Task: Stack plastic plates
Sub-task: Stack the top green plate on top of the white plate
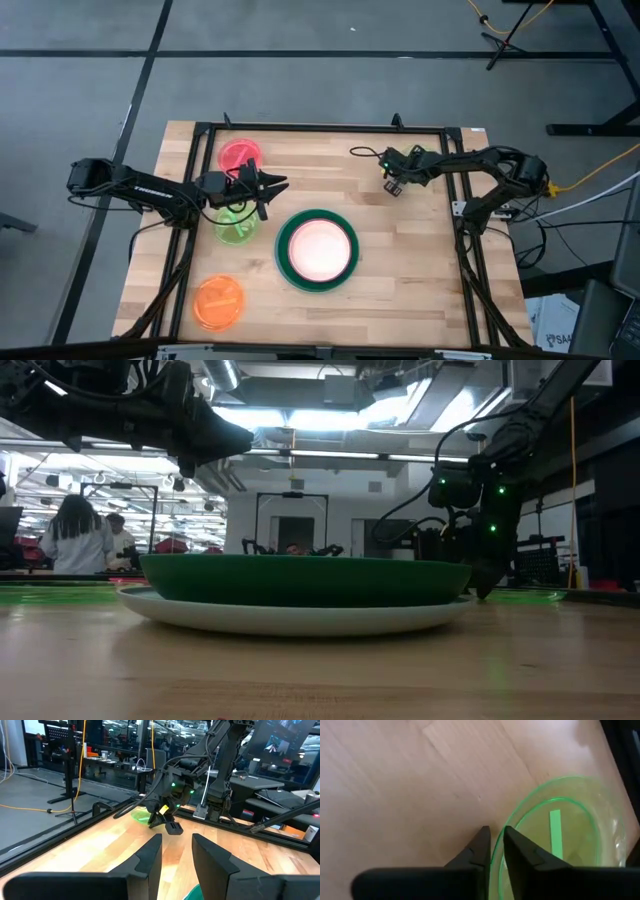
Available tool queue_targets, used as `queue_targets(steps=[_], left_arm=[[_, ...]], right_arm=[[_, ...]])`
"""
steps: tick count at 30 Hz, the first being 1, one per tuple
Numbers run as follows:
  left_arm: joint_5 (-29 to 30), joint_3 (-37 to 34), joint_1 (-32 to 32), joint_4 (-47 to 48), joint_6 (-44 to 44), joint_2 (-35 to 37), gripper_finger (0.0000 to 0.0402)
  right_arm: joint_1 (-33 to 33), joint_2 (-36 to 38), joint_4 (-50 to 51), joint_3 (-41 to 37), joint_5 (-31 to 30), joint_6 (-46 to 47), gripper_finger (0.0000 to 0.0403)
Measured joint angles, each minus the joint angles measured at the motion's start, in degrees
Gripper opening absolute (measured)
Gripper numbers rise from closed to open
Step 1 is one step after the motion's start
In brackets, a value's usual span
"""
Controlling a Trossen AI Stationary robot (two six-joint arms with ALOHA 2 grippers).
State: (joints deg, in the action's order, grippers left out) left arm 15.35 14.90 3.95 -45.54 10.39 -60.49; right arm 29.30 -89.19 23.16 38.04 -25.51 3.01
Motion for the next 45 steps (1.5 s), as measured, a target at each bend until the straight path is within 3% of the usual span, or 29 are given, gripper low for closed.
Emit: queue_targets(steps=[5, 15, 32, 45], left_arm=[[0.0, 0.0, 0.0, -0.04, 0.0, -0.02, 0.0101], [-0.01, 0.0, 0.0, -0.35, 0.02, -0.02, 0.0101], [-0.02, 0.0, -0.02, -0.22, 0.11, 0.0, 0.0101], [-0.02, 0.0, -0.02, -0.24, 0.07, 0.0, 0.0101]], right_arm=[[-0.06, 0.0, -0.12, 0.0, 0.87, -2.01, 0.0005], [-1.76, 1.45, -2.01, 0.0, 6.41, -6.31, 0.0004], [-27.74, 5.99, -5.66, 6.39, 9.52, -14.27, 0.0001], [-41.78, 5.68, -20.68, 8.15, 23.0, -26.22, 0.0001]])
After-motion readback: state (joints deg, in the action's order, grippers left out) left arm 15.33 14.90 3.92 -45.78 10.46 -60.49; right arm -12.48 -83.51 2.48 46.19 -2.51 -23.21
